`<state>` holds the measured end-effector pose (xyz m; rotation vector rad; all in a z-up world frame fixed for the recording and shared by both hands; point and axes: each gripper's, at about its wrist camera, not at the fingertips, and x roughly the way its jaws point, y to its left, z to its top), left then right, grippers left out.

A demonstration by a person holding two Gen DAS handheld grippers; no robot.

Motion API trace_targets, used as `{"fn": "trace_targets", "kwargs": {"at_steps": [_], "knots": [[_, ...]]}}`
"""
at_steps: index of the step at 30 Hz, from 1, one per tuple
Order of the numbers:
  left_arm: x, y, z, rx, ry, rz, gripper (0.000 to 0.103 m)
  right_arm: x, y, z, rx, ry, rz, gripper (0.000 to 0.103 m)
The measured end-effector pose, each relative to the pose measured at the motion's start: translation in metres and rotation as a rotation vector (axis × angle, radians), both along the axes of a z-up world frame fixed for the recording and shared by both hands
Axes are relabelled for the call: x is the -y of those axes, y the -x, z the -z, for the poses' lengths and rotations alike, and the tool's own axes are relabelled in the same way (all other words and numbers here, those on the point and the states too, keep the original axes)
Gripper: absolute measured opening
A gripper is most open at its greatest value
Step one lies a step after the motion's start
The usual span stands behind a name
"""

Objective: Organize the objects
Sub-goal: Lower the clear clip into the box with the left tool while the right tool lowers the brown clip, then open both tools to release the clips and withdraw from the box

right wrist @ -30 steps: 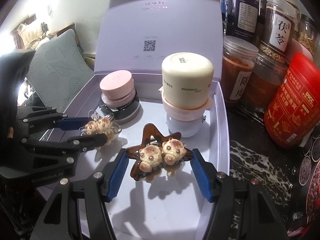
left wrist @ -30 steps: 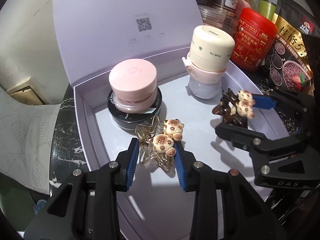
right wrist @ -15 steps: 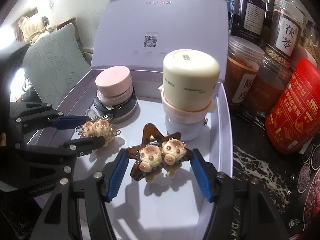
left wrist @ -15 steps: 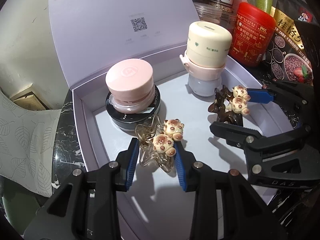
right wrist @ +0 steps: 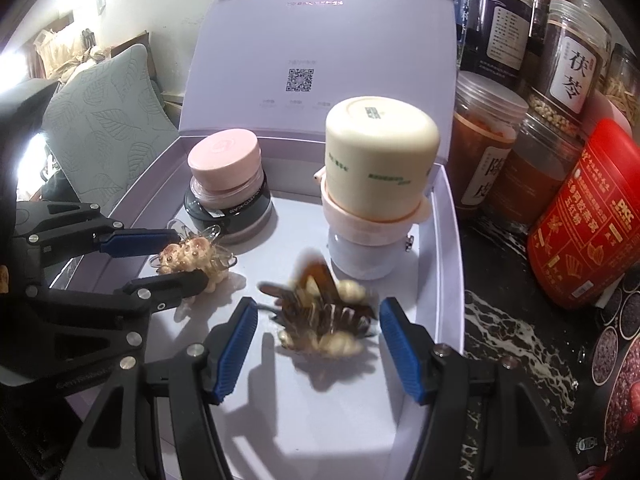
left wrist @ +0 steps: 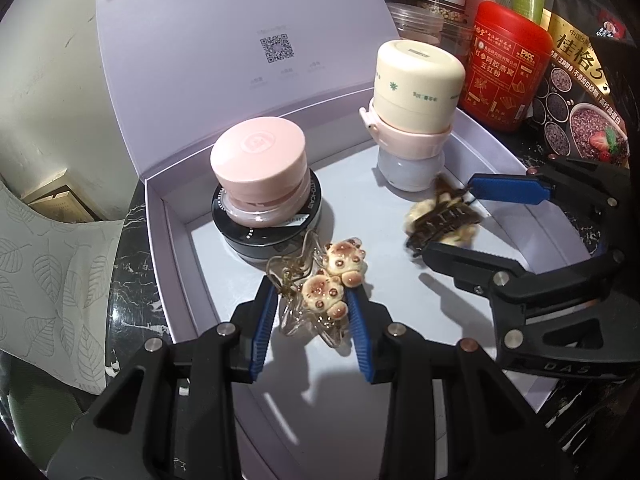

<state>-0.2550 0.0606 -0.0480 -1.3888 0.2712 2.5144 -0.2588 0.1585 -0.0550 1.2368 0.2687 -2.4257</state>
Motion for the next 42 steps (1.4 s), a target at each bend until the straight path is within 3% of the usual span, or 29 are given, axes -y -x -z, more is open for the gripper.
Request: {"fn": "trace_targets", "kwargs": {"at_steps": [7,14,26,35,42], "knots": [[-0.001,0.001,0.000,0.004,0.001,0.004,0.035,0.002,0.002,-0.001,0.003,-0.005,-0.002,0.064],[-0.001,0.001,-0.003,-0.002,0.001,-0.009,0.049,0.002,0.001,0.000,0.002,-0.004,0.000,0.064],[0.000,-0.008,-0.013,0.004,-0.036,-0.030,0.056,0.000,-0.003,-0.001,0.011,-0.038,0.019,0.064],[0.015,-0.030,-0.038,-0.029,-0.068,-0.053,0.060,-0.003,-0.019,-0.018,-0.014,-0.025,0.032,0.065],[0.018,-0.042,-0.052,-0.066,-0.063,-0.077,0.074,-0.019,-0.037,-0.041,-0.050,-0.030,0.041,0.068]]}}
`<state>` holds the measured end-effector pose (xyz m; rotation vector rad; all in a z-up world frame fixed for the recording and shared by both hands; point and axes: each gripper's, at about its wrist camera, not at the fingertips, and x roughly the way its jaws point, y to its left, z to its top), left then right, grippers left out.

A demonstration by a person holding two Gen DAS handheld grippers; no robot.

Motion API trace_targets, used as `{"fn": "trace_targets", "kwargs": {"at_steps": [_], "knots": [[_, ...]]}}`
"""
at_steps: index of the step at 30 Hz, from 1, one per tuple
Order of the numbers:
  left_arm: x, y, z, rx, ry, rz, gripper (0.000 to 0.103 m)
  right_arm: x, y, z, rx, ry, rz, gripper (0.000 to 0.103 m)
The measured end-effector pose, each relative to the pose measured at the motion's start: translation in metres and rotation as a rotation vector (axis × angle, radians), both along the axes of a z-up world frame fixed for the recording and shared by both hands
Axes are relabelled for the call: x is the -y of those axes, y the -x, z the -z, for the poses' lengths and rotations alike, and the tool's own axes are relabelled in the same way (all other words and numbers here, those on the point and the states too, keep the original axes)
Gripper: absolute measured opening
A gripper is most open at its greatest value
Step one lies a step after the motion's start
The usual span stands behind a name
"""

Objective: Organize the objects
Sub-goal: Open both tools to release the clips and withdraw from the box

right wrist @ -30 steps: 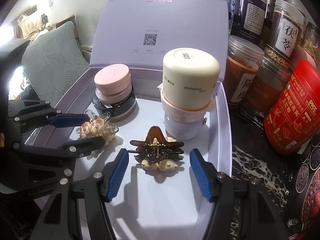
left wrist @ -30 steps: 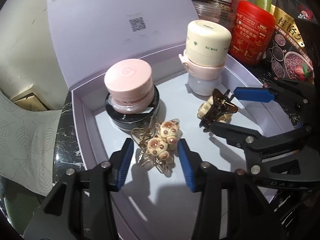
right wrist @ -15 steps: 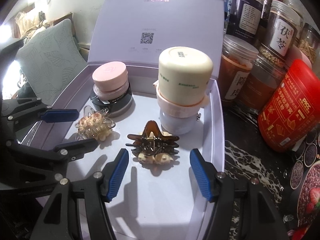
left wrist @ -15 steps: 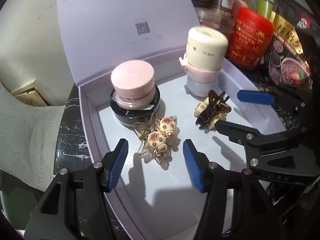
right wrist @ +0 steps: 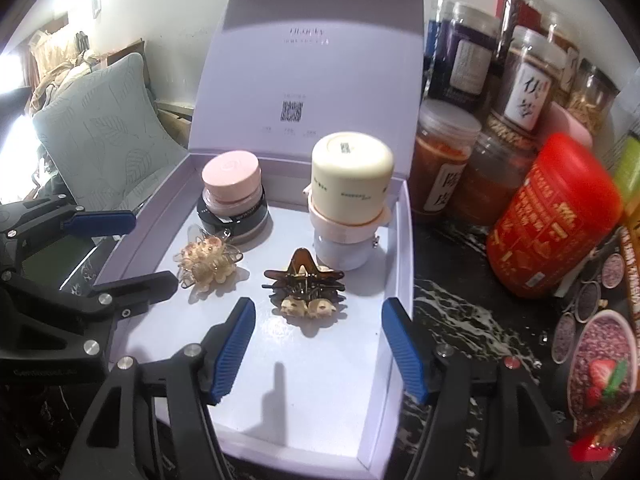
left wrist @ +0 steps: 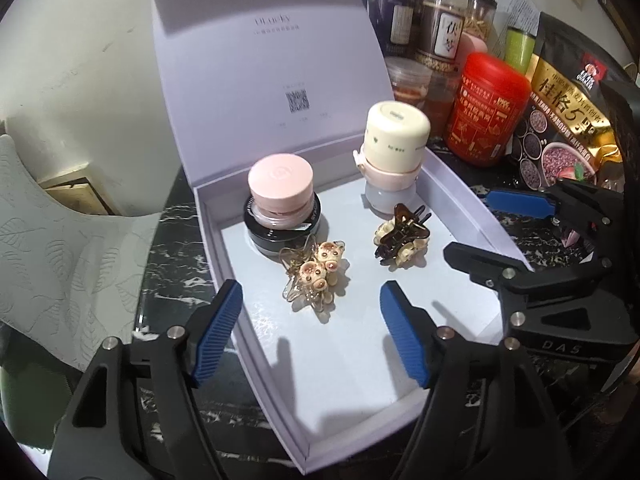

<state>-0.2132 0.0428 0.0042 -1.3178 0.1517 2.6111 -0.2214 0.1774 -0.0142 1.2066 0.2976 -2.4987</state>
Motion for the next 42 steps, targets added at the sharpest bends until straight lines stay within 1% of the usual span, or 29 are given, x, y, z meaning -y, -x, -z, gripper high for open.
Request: {"fn": "trace_targets", "kwargs": {"at_steps": [4,5,7,9,17,26,32,38,42], "knots": [[0.005,-0.013,-0.015,-0.028,-0.009,-0.018,0.079,-0.001,-0.013,-0.018,-0.029,0.002,0.004,0.071],[0.006,-0.017,-0.019,-0.034,-0.011,-0.021,0.080,-0.001,-0.016,-0.020,-0.034,0.003,0.005,0.074],[0.009,-0.025,-0.027,-0.047,-0.009,-0.030,0.081,-0.002,-0.023,-0.028,-0.046,0.008,0.006,0.077],[0.011,-0.033,-0.035,-0.060,-0.007,-0.037,0.085,-0.002,-0.032,-0.038,-0.062,0.014,0.008,0.080],[0.017,-0.064,-0.059,-0.102,-0.015,-0.065,0.089,-0.002,-0.062,-0.064,-0.116,0.016,0.013,0.089],[0.020,-0.100,-0.076,-0.136,-0.013,-0.080,0.090,-0.001,-0.102,-0.085,-0.172,-0.003,0.007,0.092],[0.020,-0.122,-0.084,-0.131,-0.032,-0.095,0.090,-0.005,-0.129,-0.097,-0.199,-0.001,0.012,0.094],[0.021,-0.147,-0.085,-0.137,-0.053,-0.112,0.090,-0.009,-0.151,-0.100,-0.201,-0.003,0.017,0.095],[0.018,-0.159,-0.084,-0.135,-0.033,-0.114,0.090,-0.012,-0.165,-0.099,-0.195,-0.005,0.028,0.095]]}}
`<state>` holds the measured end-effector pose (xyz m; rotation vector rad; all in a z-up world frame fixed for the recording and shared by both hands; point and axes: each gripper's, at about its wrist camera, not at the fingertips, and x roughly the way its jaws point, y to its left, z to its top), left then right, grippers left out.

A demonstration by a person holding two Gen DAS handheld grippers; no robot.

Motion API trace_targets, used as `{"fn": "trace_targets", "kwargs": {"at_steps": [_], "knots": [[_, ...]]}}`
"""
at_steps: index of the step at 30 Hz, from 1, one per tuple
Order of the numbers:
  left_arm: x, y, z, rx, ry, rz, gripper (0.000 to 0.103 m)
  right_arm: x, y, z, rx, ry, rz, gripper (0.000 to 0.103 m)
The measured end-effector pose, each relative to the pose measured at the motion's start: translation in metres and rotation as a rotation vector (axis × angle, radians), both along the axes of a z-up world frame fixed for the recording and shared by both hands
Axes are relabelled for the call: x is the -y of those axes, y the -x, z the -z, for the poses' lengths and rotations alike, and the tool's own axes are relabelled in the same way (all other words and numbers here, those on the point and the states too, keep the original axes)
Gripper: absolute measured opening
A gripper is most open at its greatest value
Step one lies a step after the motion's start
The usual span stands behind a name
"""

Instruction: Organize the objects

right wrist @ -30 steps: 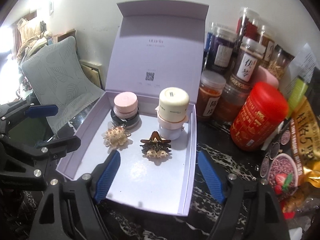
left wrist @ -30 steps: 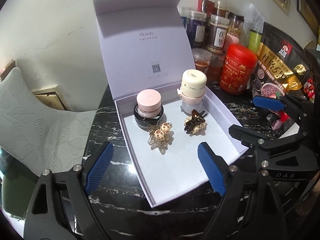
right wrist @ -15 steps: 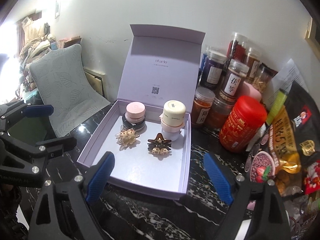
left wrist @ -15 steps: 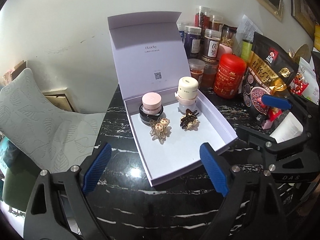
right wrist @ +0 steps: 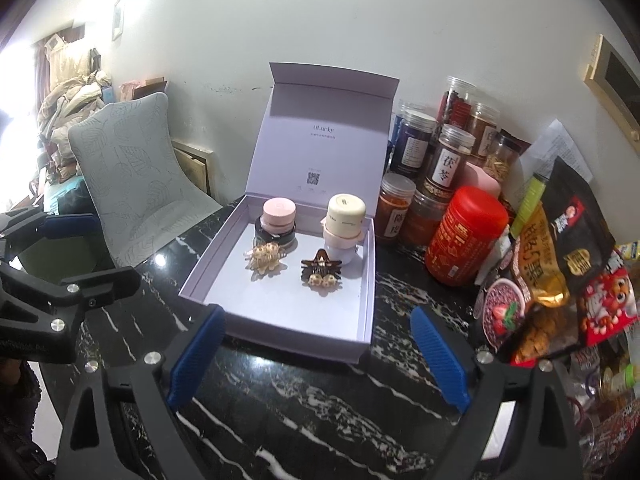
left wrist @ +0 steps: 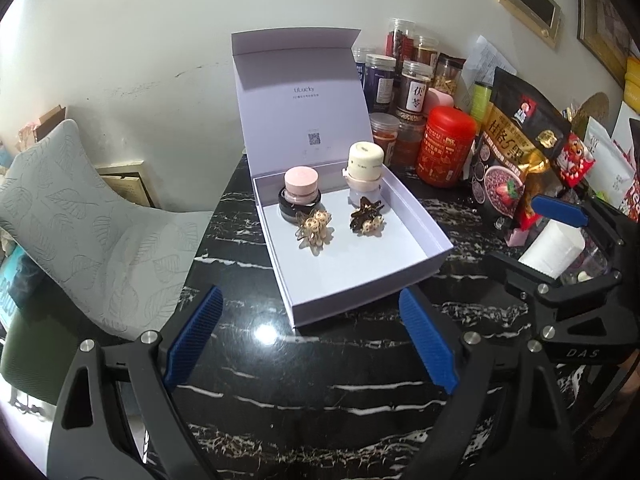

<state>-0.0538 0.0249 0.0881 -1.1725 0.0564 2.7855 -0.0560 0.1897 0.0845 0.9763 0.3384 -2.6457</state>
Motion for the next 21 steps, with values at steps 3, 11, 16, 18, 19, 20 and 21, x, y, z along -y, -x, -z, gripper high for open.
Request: {"fn": "trace_targets", "kwargs": {"at_steps": [3,11,16,18,19,20,21], "knots": [[-0.002,-0.008,0.001,0.000,0.007,-0.001,0.090,-0.001,-0.007,0.004,0.015,-0.009,0.008,0.095],[-0.002,-0.023,0.014,0.042,0.009,-0.010,0.090,-0.009,-0.026,0.014,0.047,0.000,0.022,0.095],[-0.004,-0.028,0.024,0.067,0.014,-0.009,0.090,-0.010,-0.033,0.021,0.064,0.003,0.014,0.095],[-0.005,-0.030,0.026,0.071,0.021,-0.010,0.090,-0.010,-0.034,0.026,0.077,0.000,0.008,0.095],[-0.006,-0.031,0.027,0.070,0.025,-0.012,0.090,-0.010,-0.034,0.027,0.082,-0.002,0.007,0.095],[-0.007,-0.032,0.027,0.067,0.030,-0.012,0.090,-0.010,-0.035,0.029,0.085,-0.004,0.007,0.095],[-0.007,-0.033,0.027,0.065,0.034,-0.012,0.090,-0.010,-0.036,0.030,0.089,-0.004,0.006,0.095]]}}
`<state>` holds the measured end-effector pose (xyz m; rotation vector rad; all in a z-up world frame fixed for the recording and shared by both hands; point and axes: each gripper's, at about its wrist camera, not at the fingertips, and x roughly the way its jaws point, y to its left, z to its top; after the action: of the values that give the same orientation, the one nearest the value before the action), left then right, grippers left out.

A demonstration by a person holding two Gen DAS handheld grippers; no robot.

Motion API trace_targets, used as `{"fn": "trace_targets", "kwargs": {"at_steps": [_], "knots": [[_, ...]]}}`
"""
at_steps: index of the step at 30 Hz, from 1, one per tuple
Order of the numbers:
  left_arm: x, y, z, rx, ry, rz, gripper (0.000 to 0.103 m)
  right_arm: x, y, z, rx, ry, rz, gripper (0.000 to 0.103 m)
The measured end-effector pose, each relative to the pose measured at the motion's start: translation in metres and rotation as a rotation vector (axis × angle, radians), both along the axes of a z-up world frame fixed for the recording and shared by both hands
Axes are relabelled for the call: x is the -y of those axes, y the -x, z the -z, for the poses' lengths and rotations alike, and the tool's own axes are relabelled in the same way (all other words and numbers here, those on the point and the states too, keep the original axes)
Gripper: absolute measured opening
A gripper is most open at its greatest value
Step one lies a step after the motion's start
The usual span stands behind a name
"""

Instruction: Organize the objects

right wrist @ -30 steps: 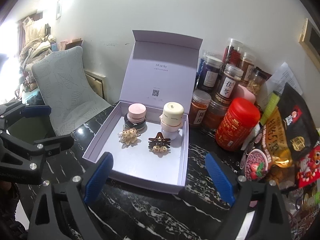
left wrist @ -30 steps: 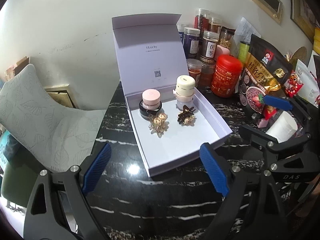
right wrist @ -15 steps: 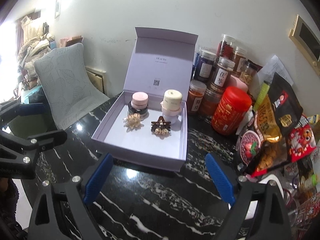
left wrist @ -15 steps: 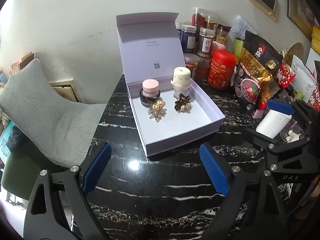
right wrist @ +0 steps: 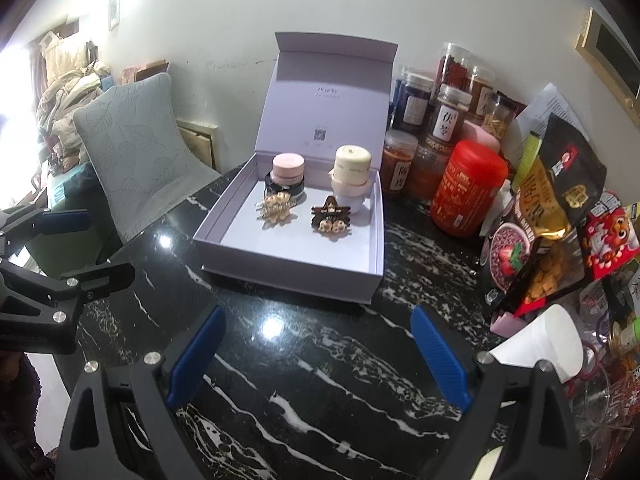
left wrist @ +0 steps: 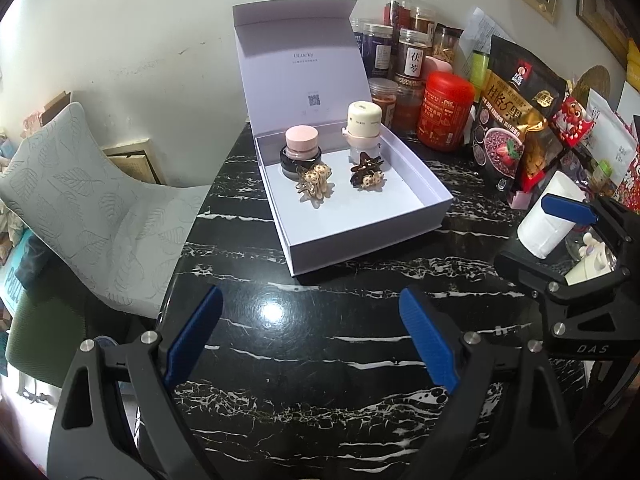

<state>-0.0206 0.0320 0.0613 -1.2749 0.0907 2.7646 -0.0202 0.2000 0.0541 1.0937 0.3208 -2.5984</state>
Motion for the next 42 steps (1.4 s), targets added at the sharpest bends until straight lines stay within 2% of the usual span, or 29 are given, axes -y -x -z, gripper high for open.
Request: {"fn": "trace_targets", "kwargs": {"at_steps": [12,42], "knots": [[-0.010,0.001,0.001,0.013,0.024,0.016,0.090,-0.005,0.000,0.002,0.009,0.004,0.008,0.095],[-0.008,0.004,0.009,0.038,0.021,0.010,0.090,-0.003,0.001,0.007,0.023,-0.008,0.009,0.095]]}}
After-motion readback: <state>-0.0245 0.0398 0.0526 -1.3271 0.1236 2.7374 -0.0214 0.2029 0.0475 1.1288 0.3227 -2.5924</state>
